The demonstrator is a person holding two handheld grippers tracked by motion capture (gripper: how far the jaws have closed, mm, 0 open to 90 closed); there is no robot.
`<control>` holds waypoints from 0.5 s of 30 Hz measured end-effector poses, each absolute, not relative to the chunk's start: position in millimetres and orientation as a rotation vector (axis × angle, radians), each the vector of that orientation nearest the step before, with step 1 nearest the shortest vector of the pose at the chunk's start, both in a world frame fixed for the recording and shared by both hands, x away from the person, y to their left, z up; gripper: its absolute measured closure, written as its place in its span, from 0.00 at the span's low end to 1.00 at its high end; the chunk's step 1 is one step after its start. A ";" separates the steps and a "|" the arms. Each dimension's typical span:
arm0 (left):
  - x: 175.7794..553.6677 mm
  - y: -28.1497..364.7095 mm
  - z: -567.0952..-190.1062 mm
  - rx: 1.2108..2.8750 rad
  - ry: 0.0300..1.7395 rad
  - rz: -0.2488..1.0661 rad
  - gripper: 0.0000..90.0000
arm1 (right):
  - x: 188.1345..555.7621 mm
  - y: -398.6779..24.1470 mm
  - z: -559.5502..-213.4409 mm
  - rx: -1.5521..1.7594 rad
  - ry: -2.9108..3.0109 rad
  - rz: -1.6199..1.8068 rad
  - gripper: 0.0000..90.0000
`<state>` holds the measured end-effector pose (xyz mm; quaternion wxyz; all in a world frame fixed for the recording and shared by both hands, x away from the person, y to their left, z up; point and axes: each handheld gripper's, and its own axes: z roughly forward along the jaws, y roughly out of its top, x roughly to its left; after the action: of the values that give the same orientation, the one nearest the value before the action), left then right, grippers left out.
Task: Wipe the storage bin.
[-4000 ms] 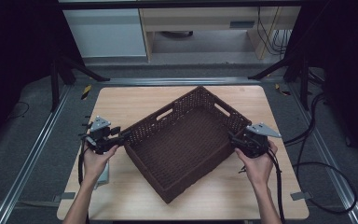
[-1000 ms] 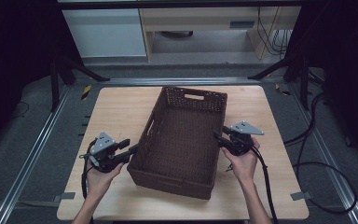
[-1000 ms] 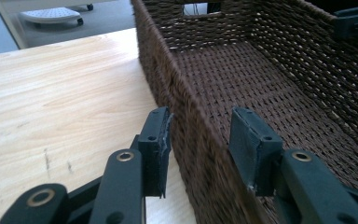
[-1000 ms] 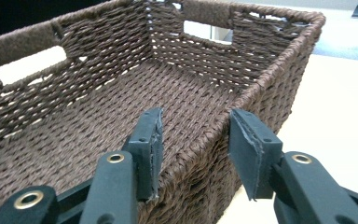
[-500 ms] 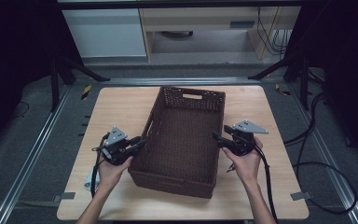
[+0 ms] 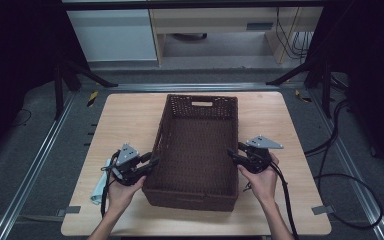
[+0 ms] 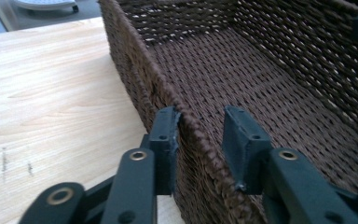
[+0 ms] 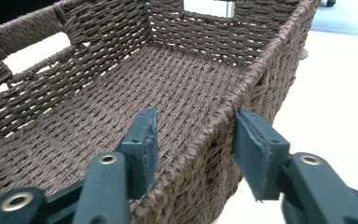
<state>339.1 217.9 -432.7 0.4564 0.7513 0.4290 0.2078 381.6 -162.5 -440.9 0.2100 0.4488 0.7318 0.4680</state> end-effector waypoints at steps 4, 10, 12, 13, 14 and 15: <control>338.0 215.8 -433.2 1.849 1.063 0.504 0.69 | 383.3 -164.2 -441.6 1.242 2.032 1.300 0.63; 335.8 203.8 -433.9 1.853 1.060 0.507 0.68 | 383.7 -169.0 -439.9 1.247 2.026 1.259 0.66; 335.3 199.8 -434.5 1.849 1.056 0.507 0.68 | 382.4 -172.8 -439.3 1.248 2.024 1.245 0.67; 334.7 197.2 -434.8 1.848 1.053 0.506 0.68 | 381.7 -173.9 -439.0 1.250 2.023 1.240 0.67; 334.3 195.7 -434.9 1.849 1.051 0.509 0.68 | 380.8 -175.8 -438.5 1.251 2.020 1.229 0.67; 333.8 194.1 -435.0 1.850 1.048 0.511 0.67 | 380.1 -176.6 -438.1 1.254 2.019 1.222 0.67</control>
<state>333.8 194.1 -435.0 0.4596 0.7513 0.4258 0.2074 380.1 -176.6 -438.1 0.2325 0.4562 0.7350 0.4446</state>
